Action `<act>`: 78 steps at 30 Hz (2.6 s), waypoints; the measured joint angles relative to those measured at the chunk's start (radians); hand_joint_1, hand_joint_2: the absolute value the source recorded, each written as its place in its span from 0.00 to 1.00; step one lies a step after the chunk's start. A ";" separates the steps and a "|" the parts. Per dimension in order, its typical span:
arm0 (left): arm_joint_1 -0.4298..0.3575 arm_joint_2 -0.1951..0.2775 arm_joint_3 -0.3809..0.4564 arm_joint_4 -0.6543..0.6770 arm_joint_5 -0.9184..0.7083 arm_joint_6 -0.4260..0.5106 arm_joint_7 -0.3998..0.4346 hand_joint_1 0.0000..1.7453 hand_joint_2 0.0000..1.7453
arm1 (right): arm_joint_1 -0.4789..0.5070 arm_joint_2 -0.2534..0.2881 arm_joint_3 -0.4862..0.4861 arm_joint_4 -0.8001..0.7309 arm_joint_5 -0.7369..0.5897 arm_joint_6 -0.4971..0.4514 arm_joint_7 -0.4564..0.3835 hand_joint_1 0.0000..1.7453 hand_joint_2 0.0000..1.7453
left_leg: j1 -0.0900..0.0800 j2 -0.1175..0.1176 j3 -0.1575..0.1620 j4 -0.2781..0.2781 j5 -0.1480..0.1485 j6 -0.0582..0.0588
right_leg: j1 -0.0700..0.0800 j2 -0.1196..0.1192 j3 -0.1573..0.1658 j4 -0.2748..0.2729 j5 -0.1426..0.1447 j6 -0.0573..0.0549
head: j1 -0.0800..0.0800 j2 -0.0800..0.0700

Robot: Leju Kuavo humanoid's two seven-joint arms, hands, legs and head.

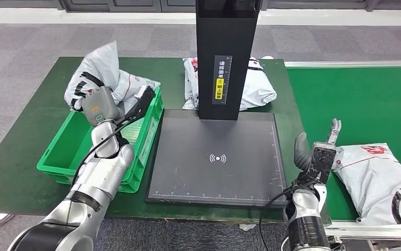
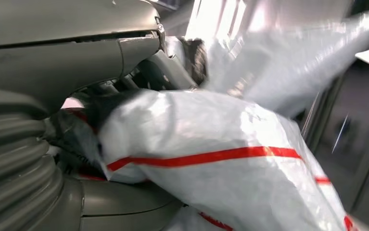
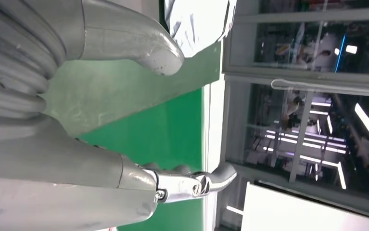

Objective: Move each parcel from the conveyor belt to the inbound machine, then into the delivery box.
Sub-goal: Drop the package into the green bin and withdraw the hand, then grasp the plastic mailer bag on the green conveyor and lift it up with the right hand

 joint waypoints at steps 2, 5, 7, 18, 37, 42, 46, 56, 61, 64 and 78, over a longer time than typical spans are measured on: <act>-0.015 0.015 -0.005 0.072 0.000 -0.041 0.009 0.00 1.00 | 0.004 0.003 -0.013 -0.007 0.006 0.008 0.006 0.00 1.00 | 0.000 0.002 0.000 0.000 0.000 0.000 | 0.000 0.002 -0.001 0.000 0.001 0.000 | 0.000 0.000; -0.029 0.032 -0.011 0.150 0.003 -0.102 0.008 0.00 0.75 | 0.007 0.005 -0.027 -0.011 0.017 0.014 0.012 0.00 1.00 | 0.000 0.002 0.000 0.000 0.000 0.000 | 0.000 0.002 -0.001 0.000 0.001 0.000 | 0.000 0.000; -0.031 0.040 -0.010 0.186 0.004 -0.123 -0.006 0.00 0.25 | 0.010 0.006 -0.031 -0.014 0.026 0.018 0.020 0.00 1.00 | 0.000 0.002 0.000 0.000 0.000 0.000 | 0.000 0.002 -0.001 0.000 0.001 0.000 | 0.000 0.000; -0.032 0.060 0.090 0.239 0.051 0.048 -0.133 0.00 0.00 | 0.026 0.020 -0.055 -0.053 0.080 0.068 0.060 0.00 1.00 | 0.000 0.002 -0.001 0.000 0.000 0.000 | 0.000 0.001 -0.002 0.000 0.001 0.000 | 0.000 0.000; -0.009 0.003 0.348 0.090 0.782 -0.145 -0.785 0.00 0.00 | 0.033 0.023 -0.074 -0.051 0.097 0.116 0.051 0.00 1.00 | 0.000 0.001 -0.002 0.000 0.000 0.000 | 0.000 0.001 -0.002 0.000 0.001 0.000 | 0.000 0.000; 0.038 -0.041 0.345 -0.001 0.962 -0.331 -0.915 0.00 0.50 | -0.009 0.003 -0.074 -0.001 0.099 0.090 0.040 0.00 1.00 | 0.000 0.001 -0.002 0.000 0.000 0.000 | 0.000 0.001 -0.002 0.000 0.001 0.000 | 0.000 0.000; 0.071 -0.069 0.303 -0.050 1.019 -0.375 -0.922 0.00 1.00 | -0.036 -0.014 -0.077 0.045 0.104 0.075 0.038 0.00 1.00 | -0.001 0.001 -0.002 0.001 0.000 0.000 | -0.001 0.001 -0.002 -0.001 0.001 0.000 | 0.000 0.000; 0.136 -0.098 0.163 -0.136 1.101 -0.446 -0.914 0.00 1.00 | -0.074 -0.075 -0.084 0.144 0.119 0.049 0.054 0.00 1.00 | -0.001 -0.001 -0.003 0.001 0.000 0.000 | -0.001 0.000 -0.002 -0.001 0.001 0.000 | 0.000 0.000; 0.211 -0.111 -0.033 -0.233 1.189 -0.499 -0.890 0.00 1.00 | -0.104 -0.180 -0.096 0.281 0.168 -0.012 0.168 0.00 1.00 | -0.001 -0.002 -0.004 0.001 -0.001 0.001 | -0.001 -0.002 -0.003 -0.001 0.000 0.001 | 0.000 0.000; 0.224 -0.118 -0.087 -0.230 1.209 -0.495 -0.888 0.00 1.00 | -0.107 -0.223 -0.109 0.341 0.229 -0.064 0.248 0.00 1.00 | -0.001 -0.004 -0.005 0.001 -0.001 0.001 | -0.001 -0.005 -0.003 -0.001 0.000 0.001 | 0.000 0.000; 0.250 -0.130 -0.226 -0.122 1.239 -0.439 -0.907 0.00 1.00 | -0.093 -0.358 -0.142 0.609 0.670 -0.032 0.790 1.00 1.00 | -0.001 -0.003 -0.004 0.001 -0.002 0.003 | -0.001 -0.004 -0.001 -0.001 -0.001 0.003 | 0.000 0.000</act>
